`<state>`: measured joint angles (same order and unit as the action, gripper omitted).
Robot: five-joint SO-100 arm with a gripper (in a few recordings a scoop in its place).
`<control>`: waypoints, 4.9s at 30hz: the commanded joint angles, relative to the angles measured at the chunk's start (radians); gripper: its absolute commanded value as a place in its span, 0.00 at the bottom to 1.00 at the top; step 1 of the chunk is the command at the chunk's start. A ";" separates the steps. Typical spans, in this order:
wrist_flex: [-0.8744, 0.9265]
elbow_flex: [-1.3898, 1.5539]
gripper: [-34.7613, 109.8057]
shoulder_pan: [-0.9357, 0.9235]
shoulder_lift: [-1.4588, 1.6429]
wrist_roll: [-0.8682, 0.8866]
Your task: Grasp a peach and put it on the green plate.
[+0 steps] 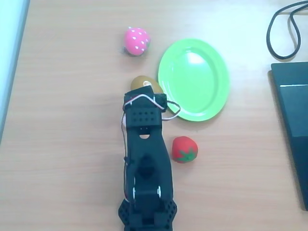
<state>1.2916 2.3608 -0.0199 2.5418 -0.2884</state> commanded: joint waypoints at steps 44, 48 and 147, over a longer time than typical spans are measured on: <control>0.106 -0.245 0.53 -0.115 -0.514 -0.678; 0.031 -0.219 0.53 -0.084 -0.514 -0.666; -0.098 -0.992 0.43 -0.310 -1.069 0.175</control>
<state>1.1796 1.4067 -0.2961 1.4834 -0.1135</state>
